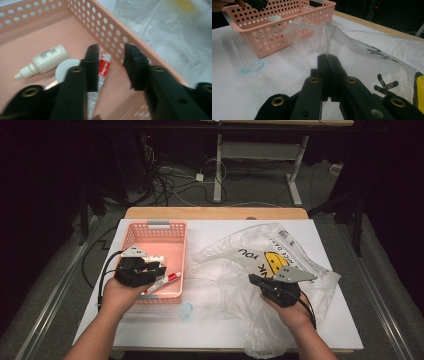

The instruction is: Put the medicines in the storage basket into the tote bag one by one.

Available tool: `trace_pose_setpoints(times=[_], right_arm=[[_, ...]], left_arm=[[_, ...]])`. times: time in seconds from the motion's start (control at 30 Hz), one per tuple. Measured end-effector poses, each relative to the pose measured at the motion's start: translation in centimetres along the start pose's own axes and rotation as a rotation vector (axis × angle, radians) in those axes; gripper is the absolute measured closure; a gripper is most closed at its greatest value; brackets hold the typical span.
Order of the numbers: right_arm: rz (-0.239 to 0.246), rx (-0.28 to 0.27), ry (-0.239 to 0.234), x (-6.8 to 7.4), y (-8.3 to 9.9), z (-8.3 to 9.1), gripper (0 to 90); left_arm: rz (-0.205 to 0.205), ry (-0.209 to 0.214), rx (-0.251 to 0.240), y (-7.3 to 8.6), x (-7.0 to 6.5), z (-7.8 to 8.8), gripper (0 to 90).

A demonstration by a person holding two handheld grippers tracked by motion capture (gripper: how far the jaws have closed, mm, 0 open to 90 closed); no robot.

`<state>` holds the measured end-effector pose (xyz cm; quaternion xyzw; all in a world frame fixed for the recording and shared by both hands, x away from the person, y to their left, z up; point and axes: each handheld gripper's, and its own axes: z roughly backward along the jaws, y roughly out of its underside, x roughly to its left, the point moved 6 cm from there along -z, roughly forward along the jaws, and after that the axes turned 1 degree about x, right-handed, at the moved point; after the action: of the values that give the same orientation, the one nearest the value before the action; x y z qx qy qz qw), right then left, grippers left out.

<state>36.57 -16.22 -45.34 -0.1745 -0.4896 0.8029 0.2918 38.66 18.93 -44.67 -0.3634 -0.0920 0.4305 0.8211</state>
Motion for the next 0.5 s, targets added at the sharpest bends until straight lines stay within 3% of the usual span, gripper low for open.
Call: trace_pose_setpoints(times=[0.13, 0.23, 0.33, 0.4, 0.5], right_arm=[[-0.005, 0.004, -0.002, 0.0, 0.1, -0.1, 90.0], [-0.008, 0.002, -0.001, 0.0, 0.1, 0.0, 90.0], [-0.016, 0.001, -0.003, 0.0, 0.2, 0.1, 90.0], [-0.02, 0.001, -0.004, -0.1, 0.3, 0.1, 90.0], [-0.017, 0.002, -0.004, -0.1, 0.3, 0.1, 90.0]], left_arm=[[-0.023, -0.059, 0.038, -1.0, 1.0, -0.9, 88.0], [-0.011, -0.059, 0.088, -1.0, 1.6, -1.6, 88.2], [-0.042, -0.033, 0.122, -0.7, 1.4, -1.9, 88.2], [-0.059, -0.016, 0.173, -0.3, 1.1, -2.3, 88.2], [-0.074, -0.051, 0.25, 0.3, 1.3, -3.1, 88.2]])
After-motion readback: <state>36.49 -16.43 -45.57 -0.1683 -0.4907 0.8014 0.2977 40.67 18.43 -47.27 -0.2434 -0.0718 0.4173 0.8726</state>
